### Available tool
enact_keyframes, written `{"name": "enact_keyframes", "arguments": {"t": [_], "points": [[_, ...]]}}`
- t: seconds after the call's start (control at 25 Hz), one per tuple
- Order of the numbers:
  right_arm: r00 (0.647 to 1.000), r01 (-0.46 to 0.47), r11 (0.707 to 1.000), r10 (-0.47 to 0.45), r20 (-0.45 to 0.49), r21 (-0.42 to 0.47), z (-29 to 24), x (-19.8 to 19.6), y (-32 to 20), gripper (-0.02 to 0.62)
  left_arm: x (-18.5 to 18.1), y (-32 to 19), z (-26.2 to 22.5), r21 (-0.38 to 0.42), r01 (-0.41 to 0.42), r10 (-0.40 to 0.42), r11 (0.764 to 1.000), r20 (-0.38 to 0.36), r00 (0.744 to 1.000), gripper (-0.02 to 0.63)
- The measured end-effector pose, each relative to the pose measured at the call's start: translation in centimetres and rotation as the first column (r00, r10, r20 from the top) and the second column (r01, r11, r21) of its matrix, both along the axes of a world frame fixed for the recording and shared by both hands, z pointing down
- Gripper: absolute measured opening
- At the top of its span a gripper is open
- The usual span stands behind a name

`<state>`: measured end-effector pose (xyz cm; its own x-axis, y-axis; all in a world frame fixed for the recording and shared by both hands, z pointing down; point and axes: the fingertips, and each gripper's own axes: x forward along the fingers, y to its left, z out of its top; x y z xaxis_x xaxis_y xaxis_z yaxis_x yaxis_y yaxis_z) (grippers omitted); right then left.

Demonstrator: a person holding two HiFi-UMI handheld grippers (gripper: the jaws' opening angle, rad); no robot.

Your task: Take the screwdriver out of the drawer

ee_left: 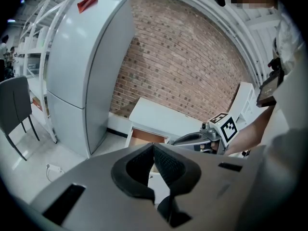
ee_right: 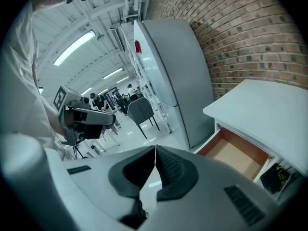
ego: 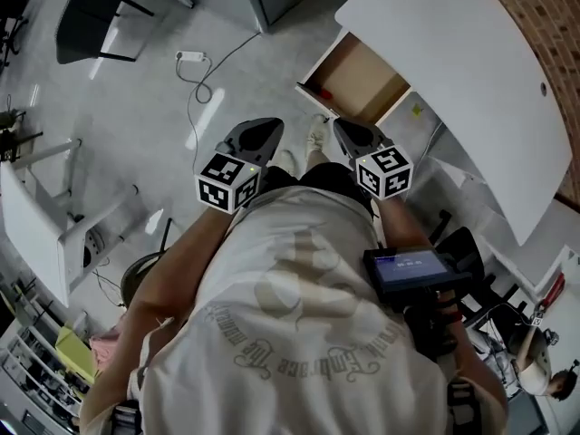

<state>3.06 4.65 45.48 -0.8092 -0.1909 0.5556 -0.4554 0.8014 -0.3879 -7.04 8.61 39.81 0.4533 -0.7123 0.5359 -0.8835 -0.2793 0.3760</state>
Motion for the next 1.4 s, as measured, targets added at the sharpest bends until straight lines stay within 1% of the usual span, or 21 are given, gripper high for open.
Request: {"name": "enact_keyframes", "arguments": {"t": [0.12,0.36,0.52,0.8,1.04,1.24,1.4], "points": [[1.000,0.031,0.999,-0.031,-0.001,-0.019,0.6,-0.5,-1.3,0.023,0.0,-1.2,0.6,-0.025,0.014,-0.014,1.000,0.004,1.000,0.021],[0.996,0.093,0.994,-0.094,-0.012,-0.056,2.1,-0.9,-3.6,0.023,0.7,-3.5,2.1,-0.069,0.046,-0.047,0.997,-0.012,0.999,0.021],[0.991,0.122,0.990,-0.125,-0.041,-0.073,3.5,-1.2,-4.6,0.024,0.7,-4.3,2.9,-0.098,0.068,-0.070,0.993,-0.018,0.997,0.021],[0.973,0.209,0.975,-0.215,-0.088,-0.077,7.6,-1.3,-7.2,0.024,1.3,-6.5,6.4,-0.150,0.118,-0.124,0.982,-0.029,0.992,0.021],[0.955,0.255,0.962,-0.267,-0.132,-0.096,9.6,-0.7,-7.2,0.025,2.0,-6.8,7.1,-0.171,0.141,-0.147,0.975,-0.023,0.989,0.021],[0.924,0.321,0.942,-0.333,-0.186,-0.096,11.1,0.1,-6.2,0.025,2.8,-5.2,7.9,-0.204,0.167,-0.175,0.965,-0.022,0.984,0.021],[0.884,0.396,0.915,-0.403,-0.235,-0.079,11.8,0.6,-5.3,0.025,3.4,-4.0,8.2,-0.215,0.186,-0.193,0.959,-0.012,0.981,0.021]]}}
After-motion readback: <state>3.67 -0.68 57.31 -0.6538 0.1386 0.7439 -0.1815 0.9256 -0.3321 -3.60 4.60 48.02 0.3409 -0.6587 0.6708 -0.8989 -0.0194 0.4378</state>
